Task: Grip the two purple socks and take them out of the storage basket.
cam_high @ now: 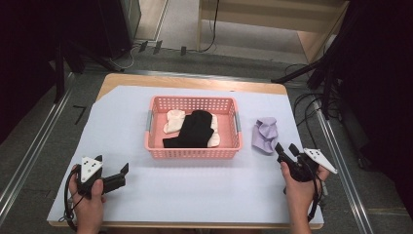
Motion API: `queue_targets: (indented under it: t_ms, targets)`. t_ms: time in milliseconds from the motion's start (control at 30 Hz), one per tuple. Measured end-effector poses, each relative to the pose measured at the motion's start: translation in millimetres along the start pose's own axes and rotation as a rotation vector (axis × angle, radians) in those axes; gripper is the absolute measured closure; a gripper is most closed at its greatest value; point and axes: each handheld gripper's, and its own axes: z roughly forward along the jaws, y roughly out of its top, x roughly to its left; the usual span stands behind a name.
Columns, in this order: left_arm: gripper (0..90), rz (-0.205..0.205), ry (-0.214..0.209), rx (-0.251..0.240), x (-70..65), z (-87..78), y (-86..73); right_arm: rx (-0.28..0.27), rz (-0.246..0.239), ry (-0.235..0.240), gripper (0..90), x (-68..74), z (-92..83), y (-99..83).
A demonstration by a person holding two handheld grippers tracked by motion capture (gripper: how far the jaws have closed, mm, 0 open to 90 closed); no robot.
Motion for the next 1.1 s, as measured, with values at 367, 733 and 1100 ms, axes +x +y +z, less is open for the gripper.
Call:
queue_targets:
  t_ms: [367,733,1100]
  targets:
    - [8.2,0.002,0.002,-0.002,-0.4,-0.3,-0.1,-0.022,-0.042,0.009,33.5,-19.9,-34.5,-10.8]
    - [8.2,0.005,0.003,-0.007,-0.6,-1.2,-0.4,-0.004,-0.05,-0.027,31.2,-46.9,-62.2,-28.8]
    - [8.2,0.006,0.004,-0.022,-0.8,-3.4,-1.0,0.0,-0.036,-0.057,29.5,-68.0,-87.9,-45.3]
